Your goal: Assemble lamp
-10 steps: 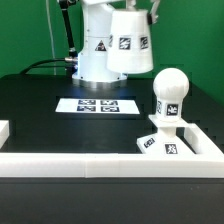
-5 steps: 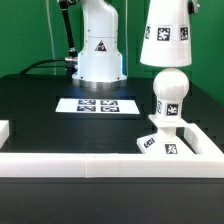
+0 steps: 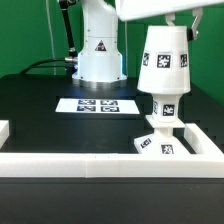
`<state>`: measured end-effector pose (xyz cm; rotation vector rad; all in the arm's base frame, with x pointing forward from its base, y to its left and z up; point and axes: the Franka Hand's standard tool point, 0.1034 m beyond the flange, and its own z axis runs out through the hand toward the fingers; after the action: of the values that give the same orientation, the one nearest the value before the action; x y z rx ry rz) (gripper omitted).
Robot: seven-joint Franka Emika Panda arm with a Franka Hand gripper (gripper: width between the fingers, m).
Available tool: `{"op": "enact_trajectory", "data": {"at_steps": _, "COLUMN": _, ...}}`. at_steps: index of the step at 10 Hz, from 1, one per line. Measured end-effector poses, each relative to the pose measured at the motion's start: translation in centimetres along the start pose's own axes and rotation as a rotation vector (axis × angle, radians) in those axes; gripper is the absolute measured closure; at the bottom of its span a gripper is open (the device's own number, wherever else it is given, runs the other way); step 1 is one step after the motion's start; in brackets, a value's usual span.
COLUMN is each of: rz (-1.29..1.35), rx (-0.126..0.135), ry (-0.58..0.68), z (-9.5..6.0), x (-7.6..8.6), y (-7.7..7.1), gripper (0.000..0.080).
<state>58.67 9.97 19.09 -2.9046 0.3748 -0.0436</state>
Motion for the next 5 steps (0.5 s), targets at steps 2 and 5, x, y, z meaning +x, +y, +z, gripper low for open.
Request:
{"op": "enact_trajectory", "data": {"at_steps": 2, "rz": 0.001, "rx": -0.001, "ry": -0.002, "z": 0.05, "x": -0.01, "y": 0.04, "gripper": 0.0754}}
{"op": "enact_trajectory", "data": {"at_steps": 5, "rz": 0.017, "rx": -0.004, "ry": -0.002, "z": 0.75, "x": -0.43, "y": 0.63, "gripper": 0.0754}}
